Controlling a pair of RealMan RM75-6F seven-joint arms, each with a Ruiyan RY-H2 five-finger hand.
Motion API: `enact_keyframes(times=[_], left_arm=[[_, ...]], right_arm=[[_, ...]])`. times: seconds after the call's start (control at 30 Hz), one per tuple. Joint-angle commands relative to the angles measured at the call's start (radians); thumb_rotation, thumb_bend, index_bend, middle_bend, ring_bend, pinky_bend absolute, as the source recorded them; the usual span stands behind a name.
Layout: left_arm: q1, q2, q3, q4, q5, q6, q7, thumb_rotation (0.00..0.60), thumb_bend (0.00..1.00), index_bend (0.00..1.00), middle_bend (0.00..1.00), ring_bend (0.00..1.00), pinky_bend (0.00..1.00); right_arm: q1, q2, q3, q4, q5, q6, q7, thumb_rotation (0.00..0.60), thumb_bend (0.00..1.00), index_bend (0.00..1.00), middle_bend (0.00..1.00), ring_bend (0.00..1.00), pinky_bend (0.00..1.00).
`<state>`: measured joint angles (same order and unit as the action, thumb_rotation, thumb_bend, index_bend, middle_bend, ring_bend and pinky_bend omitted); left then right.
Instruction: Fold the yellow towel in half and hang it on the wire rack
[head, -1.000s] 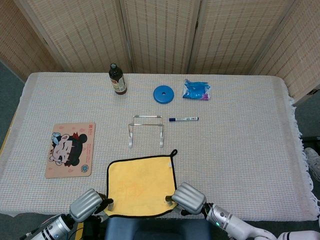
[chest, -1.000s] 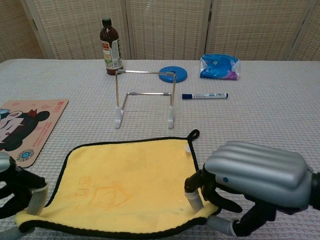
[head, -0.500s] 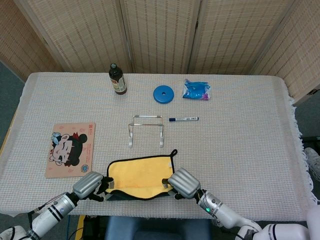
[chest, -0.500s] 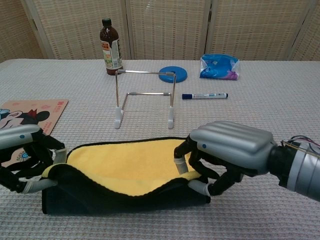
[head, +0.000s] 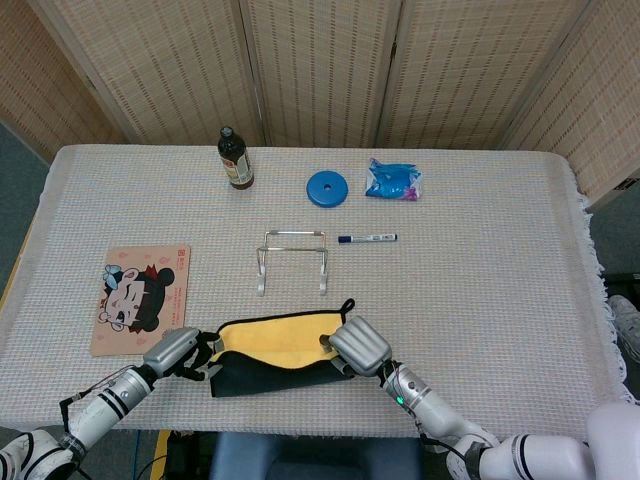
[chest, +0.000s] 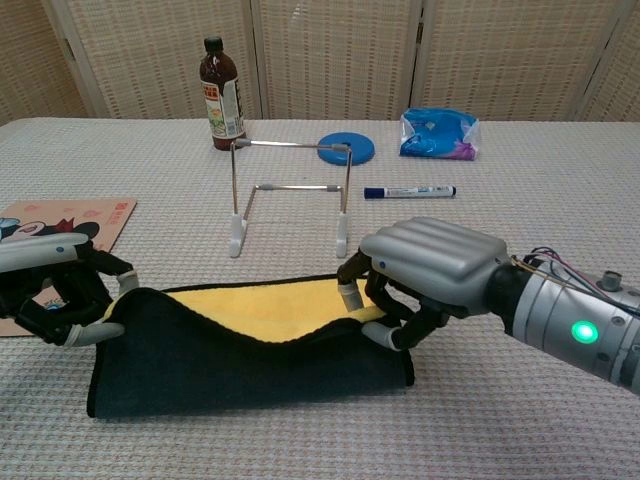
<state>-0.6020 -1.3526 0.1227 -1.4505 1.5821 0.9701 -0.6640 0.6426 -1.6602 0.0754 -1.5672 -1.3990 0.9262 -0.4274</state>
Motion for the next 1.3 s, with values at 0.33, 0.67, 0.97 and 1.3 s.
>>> enact_keyframes(times=[0.33, 0.67, 0.97, 1.3], left_arm=[[-0.014, -0.014, -0.015, 0.038, -0.036, -0.058, -0.039, 0.6, 0.43, 0.41, 0.91, 0.73, 0.92], [-0.007, -0.007, -0.024, 0.024, -0.052, -0.065, -0.01, 0.6, 0.43, 0.08, 0.91, 0.73, 0.92], [0.027, 0.022, -0.031, -0.009, -0.055, -0.011, 0.003, 0.6, 0.42, 0.0, 0.91, 0.73, 0.92], [0.061, 0.061, -0.017, -0.052, -0.033, 0.033, 0.018, 0.6, 0.42, 0.0, 0.91, 0.73, 0.92]], right_arm=[[0.028, -0.061, 0.023, 0.087, 0.043, 0.01, -0.066, 0.6, 0.53, 0.66, 0.82, 0.96, 1.0], [0.058, -0.093, 0.036, 0.146, 0.048, 0.01, -0.082, 0.6, 0.53, 0.66, 0.82, 0.96, 1.0], [0.083, -0.128, 0.047, 0.198, 0.052, 0.013, -0.098, 0.6, 0.53, 0.66, 0.82, 0.96, 1.0], [0.121, -0.183, 0.072, 0.296, 0.072, 0.001, -0.116, 0.6, 0.53, 0.66, 0.82, 0.96, 1.0]])
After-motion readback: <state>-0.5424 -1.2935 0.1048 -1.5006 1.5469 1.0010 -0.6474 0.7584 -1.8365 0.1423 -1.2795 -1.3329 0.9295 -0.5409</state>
